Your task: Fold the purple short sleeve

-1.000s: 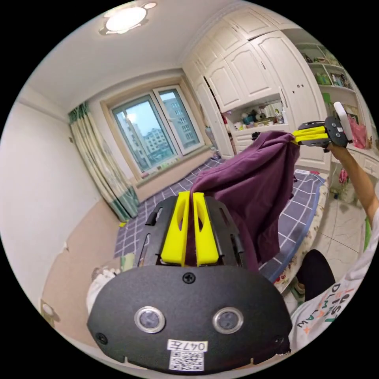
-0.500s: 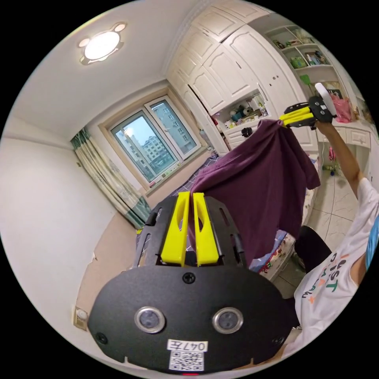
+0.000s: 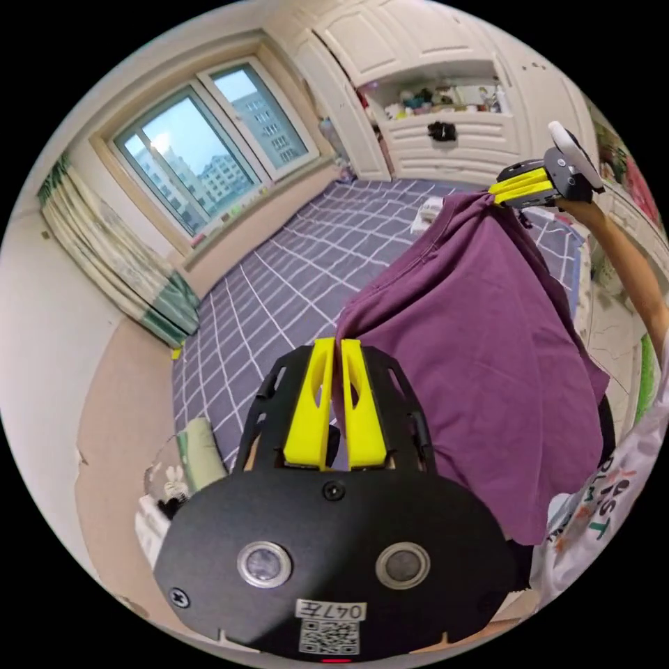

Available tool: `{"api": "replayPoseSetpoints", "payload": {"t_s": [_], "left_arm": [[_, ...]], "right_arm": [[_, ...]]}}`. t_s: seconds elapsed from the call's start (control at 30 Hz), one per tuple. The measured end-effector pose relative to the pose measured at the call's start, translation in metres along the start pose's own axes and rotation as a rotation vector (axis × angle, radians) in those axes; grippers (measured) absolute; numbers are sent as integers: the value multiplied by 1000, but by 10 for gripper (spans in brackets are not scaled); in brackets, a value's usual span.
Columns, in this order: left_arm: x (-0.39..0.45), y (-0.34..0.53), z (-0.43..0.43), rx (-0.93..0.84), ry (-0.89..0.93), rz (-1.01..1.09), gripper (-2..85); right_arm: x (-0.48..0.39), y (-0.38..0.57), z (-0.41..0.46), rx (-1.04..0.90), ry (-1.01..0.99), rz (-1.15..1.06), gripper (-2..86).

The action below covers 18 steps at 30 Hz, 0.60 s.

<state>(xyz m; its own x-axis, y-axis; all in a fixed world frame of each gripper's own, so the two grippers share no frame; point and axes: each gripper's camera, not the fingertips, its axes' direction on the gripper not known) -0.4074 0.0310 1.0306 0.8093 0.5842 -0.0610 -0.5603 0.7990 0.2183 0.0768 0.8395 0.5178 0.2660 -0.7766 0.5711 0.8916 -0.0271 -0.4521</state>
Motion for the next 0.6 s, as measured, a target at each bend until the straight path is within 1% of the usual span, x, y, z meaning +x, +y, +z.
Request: {"api": "replayPoseSetpoints", "payload": {"t_s": [0.03,0.07,0.1,0.13,0.17,0.2,0.23,0.3,0.37,0.43,0.53,0.57,0.6], "left_arm": [[-7,-7,60,-43,26,-9,15],[-9,-10,90,-63,41,-13,19],[-13,-12,151,-101,77,-34,28],[-17,-10,212,-134,120,-86,39],[-19,-7,240,-150,146,-113,45],[-23,-1,291,-178,190,-170,55],[-27,8,334,-207,217,-231,62],[-35,20,380,-247,233,-289,68],[-46,30,401,-268,183,-310,70],[-64,43,393,-235,128,-324,75],[-82,70,352,-189,175,-372,80],[-83,77,344,-203,191,-380,80],[-78,92,333,-246,221,-378,79]], "right_arm": [[-1,-5,31,-18,-11,-1,1],[-6,-12,96,-51,-26,-1,2],[-13,-16,161,-82,-32,2,2],[-18,-17,193,-99,-35,10,3],[-28,-15,256,-142,-46,28,4],[-39,-11,314,-198,-56,46,7],[-45,-8,340,-226,-57,49,9],[-68,9,418,-302,-43,46,28],[-73,22,447,-302,-32,50,57],[-64,35,455,-271,-34,83,79],[-17,55,439,-199,-61,216,85],[5,60,419,-129,-83,283,77],[20,58,395,-32,-117,298,67]]}}
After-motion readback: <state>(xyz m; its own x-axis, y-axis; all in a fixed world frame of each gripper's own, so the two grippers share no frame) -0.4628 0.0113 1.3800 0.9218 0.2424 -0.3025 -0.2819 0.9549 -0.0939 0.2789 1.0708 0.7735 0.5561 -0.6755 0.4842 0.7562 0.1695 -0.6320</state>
